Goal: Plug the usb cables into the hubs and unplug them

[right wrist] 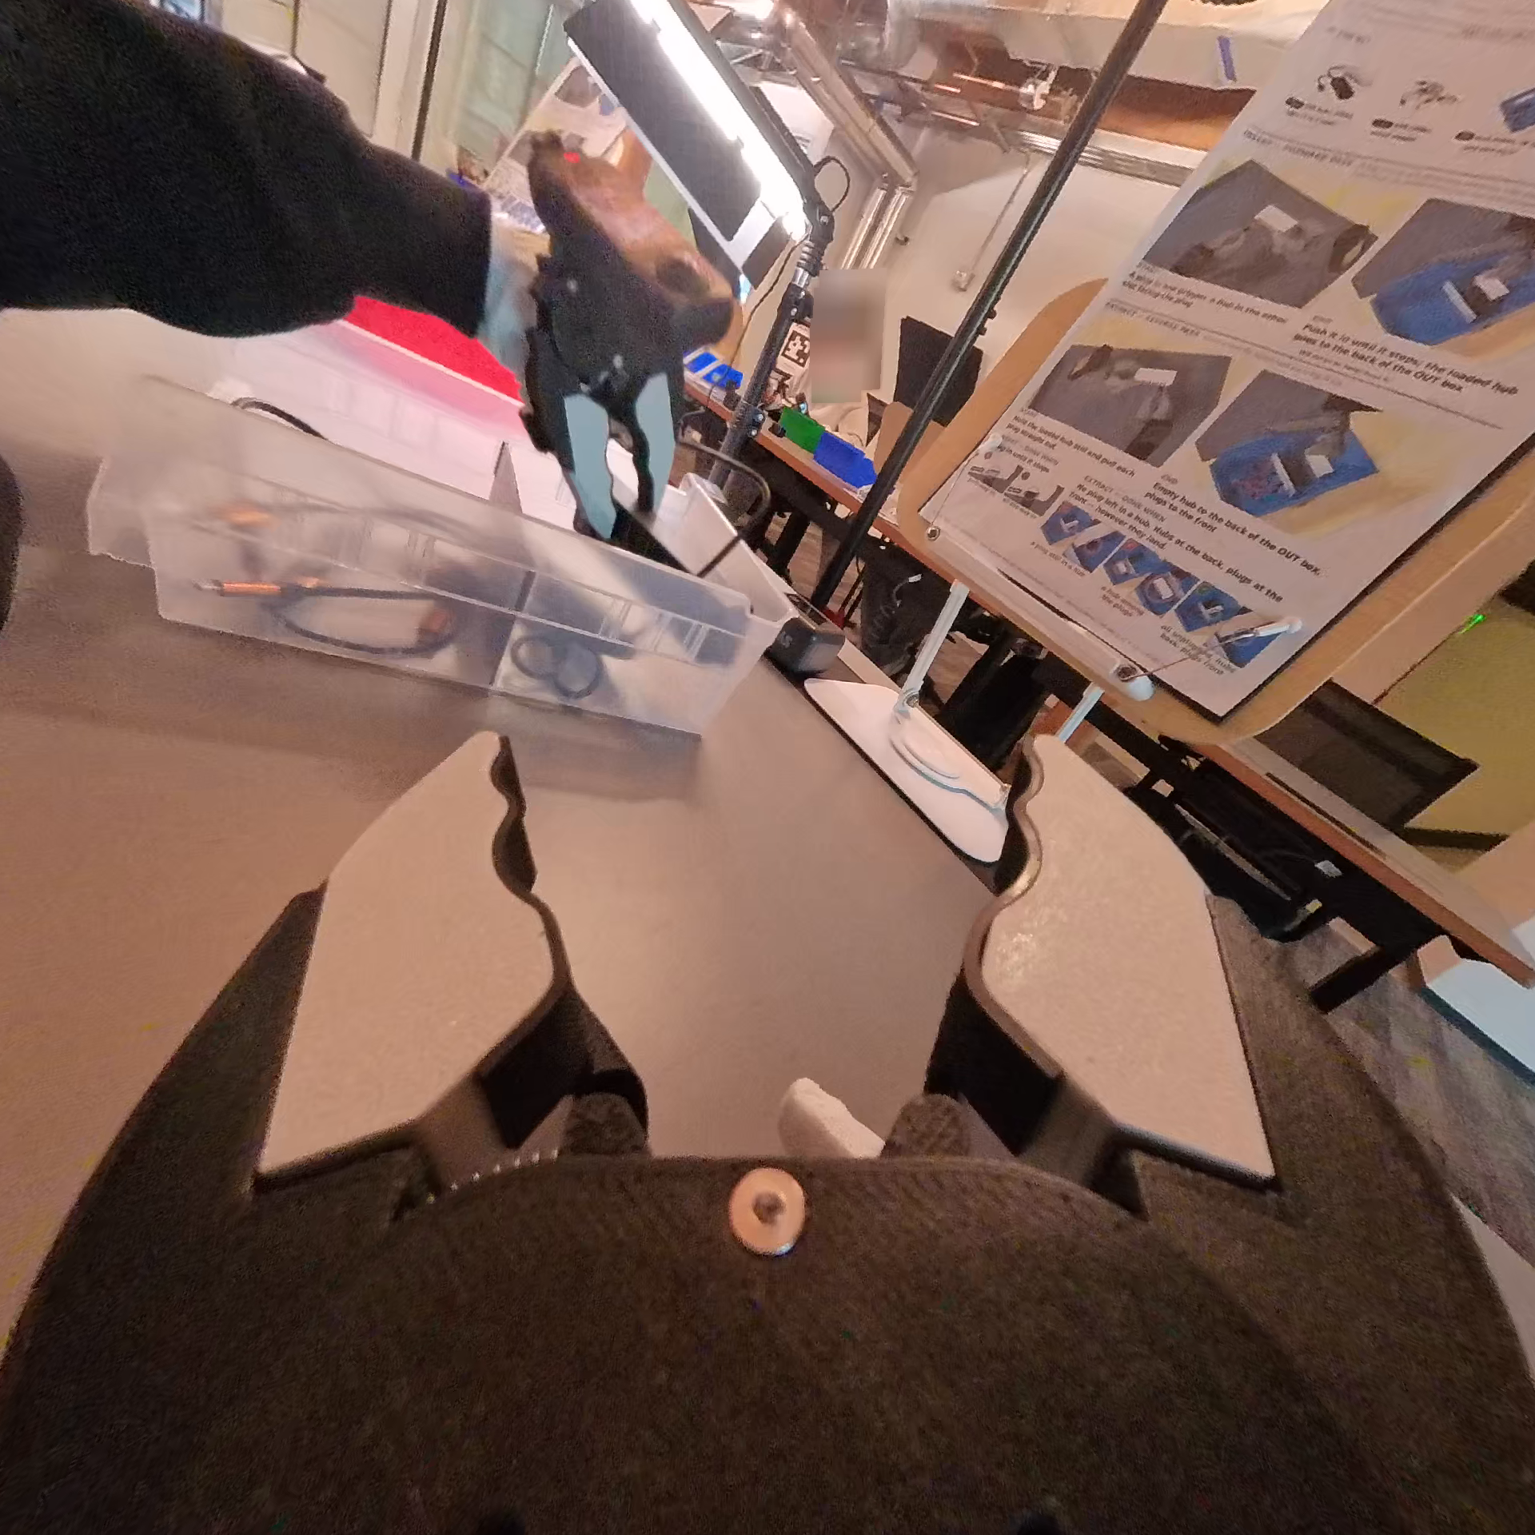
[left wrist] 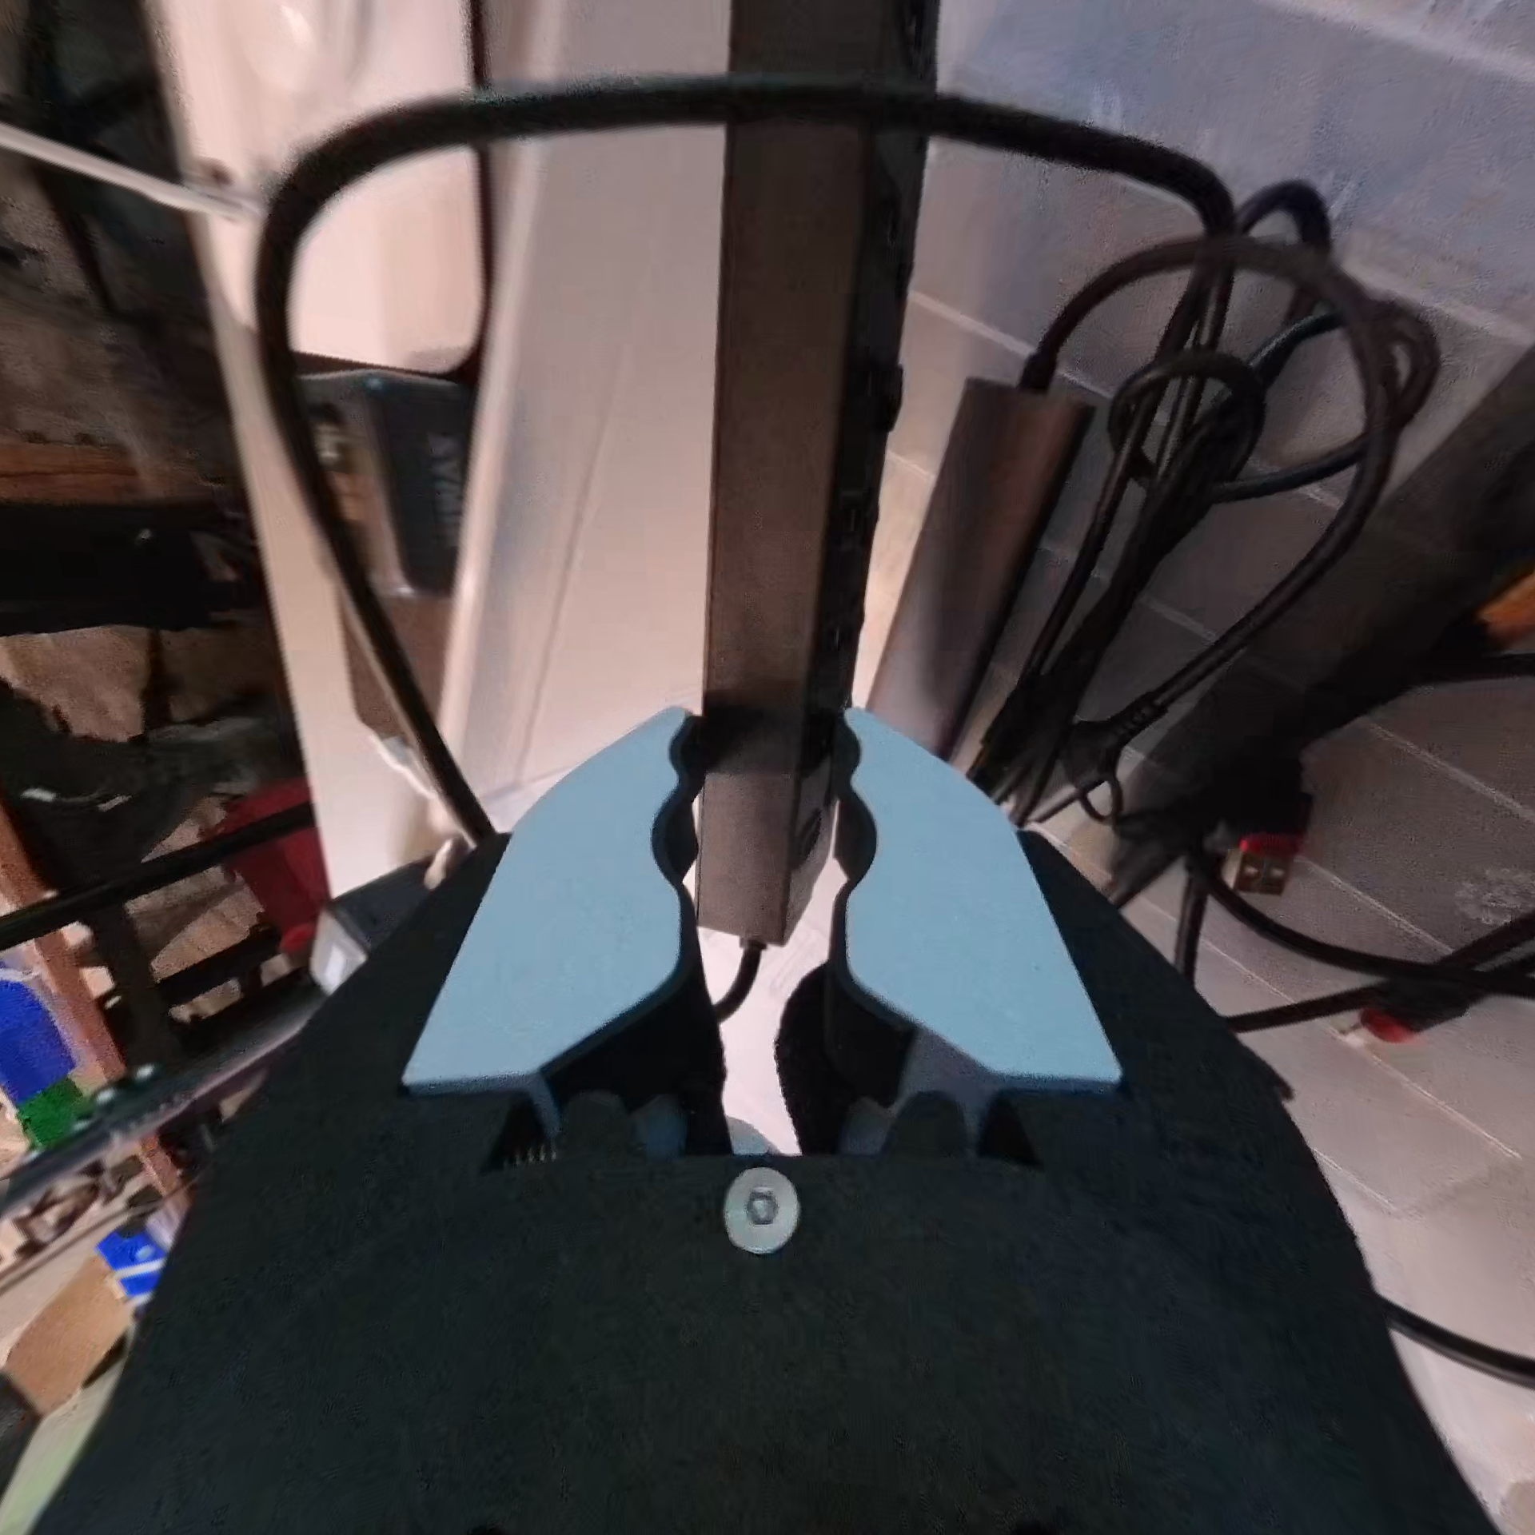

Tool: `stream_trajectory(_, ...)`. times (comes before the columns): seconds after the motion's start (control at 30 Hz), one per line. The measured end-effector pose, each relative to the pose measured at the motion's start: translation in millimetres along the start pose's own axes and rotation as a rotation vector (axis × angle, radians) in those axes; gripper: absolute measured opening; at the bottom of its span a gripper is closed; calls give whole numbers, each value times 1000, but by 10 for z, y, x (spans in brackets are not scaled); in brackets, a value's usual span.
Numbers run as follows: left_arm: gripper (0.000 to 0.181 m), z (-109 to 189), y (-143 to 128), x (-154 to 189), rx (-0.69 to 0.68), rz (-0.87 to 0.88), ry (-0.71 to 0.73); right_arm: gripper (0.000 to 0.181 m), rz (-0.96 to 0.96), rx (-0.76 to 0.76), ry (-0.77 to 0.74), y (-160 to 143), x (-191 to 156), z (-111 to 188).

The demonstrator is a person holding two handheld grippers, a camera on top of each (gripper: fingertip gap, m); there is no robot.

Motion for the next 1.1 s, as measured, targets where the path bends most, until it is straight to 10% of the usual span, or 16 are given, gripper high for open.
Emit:
stream_trajectory(0.33, 29, 1572, 914, -212, 725, 325, 588, 108, -1, 7, 2, 15, -6, -8)
stream_trajectory(0.5, 29, 2310, 1560, -107, 1211, 488, 558, 104, -1, 9, 4, 20, -8, -4)
stream_trajectory(0.67, 29, 2799, 2084, -170, 1344, 501, 417, 101, -22, 36, -4, 64, 9, 5)
stream_trajectory(0.9, 29, 2071, 2757, 814, 1431, 645, -58, 94, -138, 161, -56, 260, 128, 56)
stream_trajectory(1.1, 29, 1036, 2808, 1563, 1312, 752, -279, 60, -530, 430, 29, 697, 171, 231)
Point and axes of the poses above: each gripper's, where its closed fingertips meet, z back along the fingers, y out of its top, x = y × z across the jaws, the point moved 1 cm from there along z, back along the fingers, and after that the axes turned 15 degrees about x, right-handed, at the moved point
